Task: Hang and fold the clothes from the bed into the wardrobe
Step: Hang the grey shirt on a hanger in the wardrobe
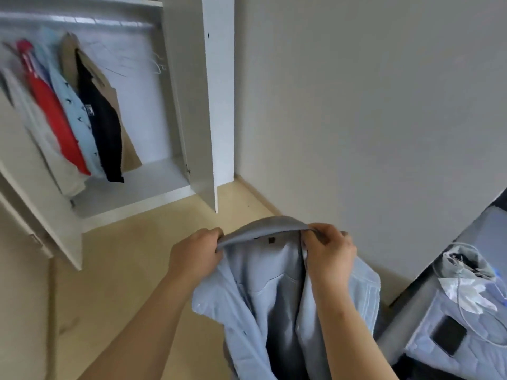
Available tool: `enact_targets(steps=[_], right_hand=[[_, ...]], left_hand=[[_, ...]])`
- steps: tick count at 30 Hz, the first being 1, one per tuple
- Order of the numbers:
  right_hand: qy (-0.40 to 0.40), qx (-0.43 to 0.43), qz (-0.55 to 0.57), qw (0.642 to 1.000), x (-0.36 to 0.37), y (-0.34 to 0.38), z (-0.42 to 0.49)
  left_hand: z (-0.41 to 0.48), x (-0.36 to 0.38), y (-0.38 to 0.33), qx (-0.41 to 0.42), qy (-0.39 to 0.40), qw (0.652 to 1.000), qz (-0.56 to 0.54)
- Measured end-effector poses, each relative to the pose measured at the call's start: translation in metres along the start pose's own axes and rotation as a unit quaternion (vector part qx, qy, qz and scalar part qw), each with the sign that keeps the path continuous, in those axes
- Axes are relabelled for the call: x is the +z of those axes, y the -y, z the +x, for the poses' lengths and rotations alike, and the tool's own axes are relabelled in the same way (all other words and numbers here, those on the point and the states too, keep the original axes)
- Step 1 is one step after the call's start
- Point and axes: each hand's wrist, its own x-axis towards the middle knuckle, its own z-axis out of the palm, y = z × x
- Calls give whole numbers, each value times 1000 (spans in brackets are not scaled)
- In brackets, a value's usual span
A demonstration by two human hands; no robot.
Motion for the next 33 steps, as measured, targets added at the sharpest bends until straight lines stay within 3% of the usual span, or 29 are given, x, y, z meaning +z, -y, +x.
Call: enact_targets(steps=[4, 10, 13, 16, 18, 23, 27, 33], right_hand=[[-14, -11, -35, 999, 67, 39, 5], [80, -33, 56, 995, 154, 84, 15], [76, -36, 99, 991, 195, 100, 16], [80, -25, 149, 985, 230, 108, 20], [102, -14, 156, 982, 252, 115, 27], [178, 15, 159, 971, 309, 129, 39], [216, 5, 148, 965, 362, 137, 51], [299, -37, 142, 943, 447, 162, 106]], left_hand=[[30, -17, 66, -75, -48, 993, -75], [65, -52, 153, -153, -29, 961, -228], [76, -72, 197, -176, 15, 941, -289], [79, -84, 229, -178, 77, 898, -394], [83, -90, 242, -193, 76, 877, -434], [105, -95, 266, -282, -47, 807, -517], [141, -98, 286, -324, -133, 774, -528], [242, -108, 314, -361, -266, 692, -565]])
